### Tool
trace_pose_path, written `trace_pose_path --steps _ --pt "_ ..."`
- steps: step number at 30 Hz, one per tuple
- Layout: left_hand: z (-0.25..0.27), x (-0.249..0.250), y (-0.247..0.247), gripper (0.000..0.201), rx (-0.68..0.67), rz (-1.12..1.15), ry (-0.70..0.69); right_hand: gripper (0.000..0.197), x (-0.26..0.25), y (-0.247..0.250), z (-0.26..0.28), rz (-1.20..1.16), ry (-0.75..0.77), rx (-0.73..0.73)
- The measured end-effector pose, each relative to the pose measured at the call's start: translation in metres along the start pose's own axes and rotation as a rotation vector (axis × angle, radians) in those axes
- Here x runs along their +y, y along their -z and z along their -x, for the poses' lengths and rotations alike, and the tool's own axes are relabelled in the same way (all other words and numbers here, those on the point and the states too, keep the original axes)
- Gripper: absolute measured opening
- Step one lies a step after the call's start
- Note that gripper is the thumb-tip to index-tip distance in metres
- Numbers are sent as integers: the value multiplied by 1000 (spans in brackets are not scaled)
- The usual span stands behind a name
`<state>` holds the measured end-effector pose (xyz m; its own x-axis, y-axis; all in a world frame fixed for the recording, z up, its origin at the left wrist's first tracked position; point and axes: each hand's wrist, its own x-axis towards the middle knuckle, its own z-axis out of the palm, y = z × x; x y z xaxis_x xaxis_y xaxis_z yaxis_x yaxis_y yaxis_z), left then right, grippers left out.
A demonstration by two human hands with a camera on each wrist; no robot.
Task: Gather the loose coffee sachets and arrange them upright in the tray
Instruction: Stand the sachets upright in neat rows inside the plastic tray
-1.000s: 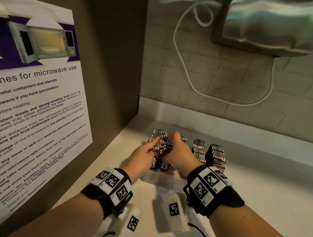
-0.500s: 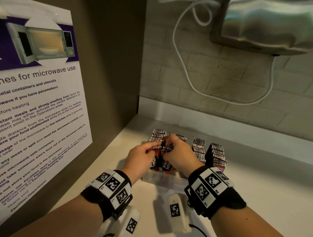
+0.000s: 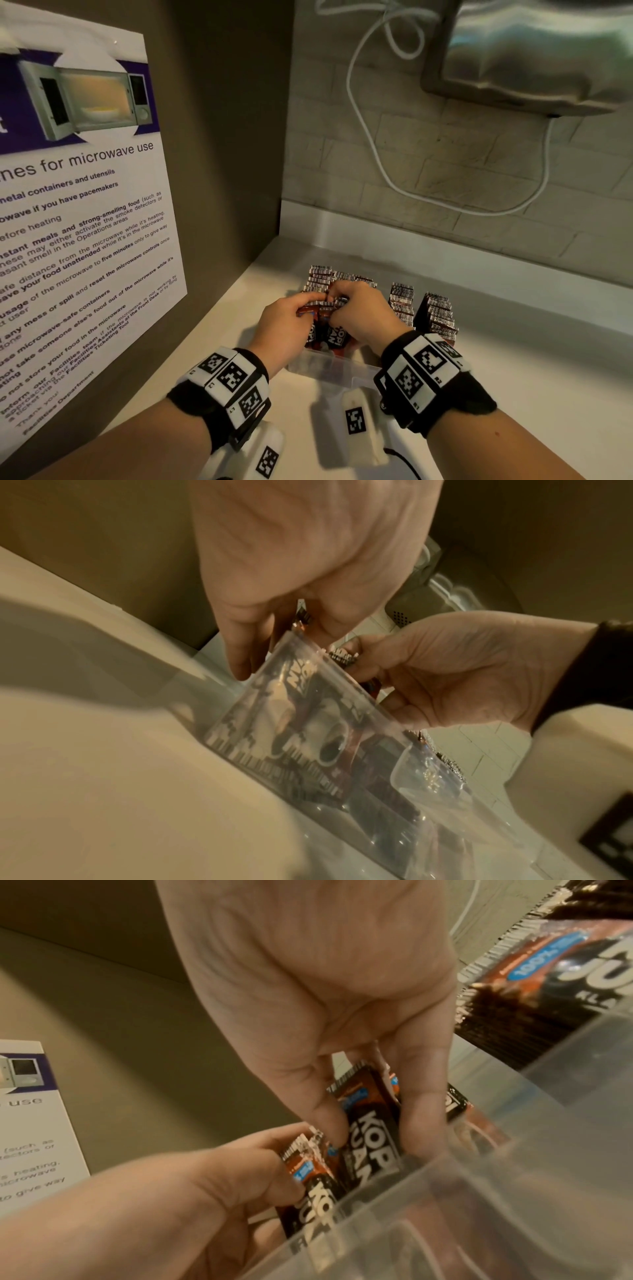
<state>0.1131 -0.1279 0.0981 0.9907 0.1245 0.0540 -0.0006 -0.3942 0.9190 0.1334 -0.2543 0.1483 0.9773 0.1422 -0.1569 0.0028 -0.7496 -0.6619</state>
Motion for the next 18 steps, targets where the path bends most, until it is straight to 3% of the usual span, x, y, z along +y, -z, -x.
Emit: trace_pose_path --steps 8,18 --pt "-2 -1 -1 45 0 38 8 28 2 17 3 -54 39 30" --pt "2 10 3 41 11 76 -46 27 -11 74 13 -213 93 111"
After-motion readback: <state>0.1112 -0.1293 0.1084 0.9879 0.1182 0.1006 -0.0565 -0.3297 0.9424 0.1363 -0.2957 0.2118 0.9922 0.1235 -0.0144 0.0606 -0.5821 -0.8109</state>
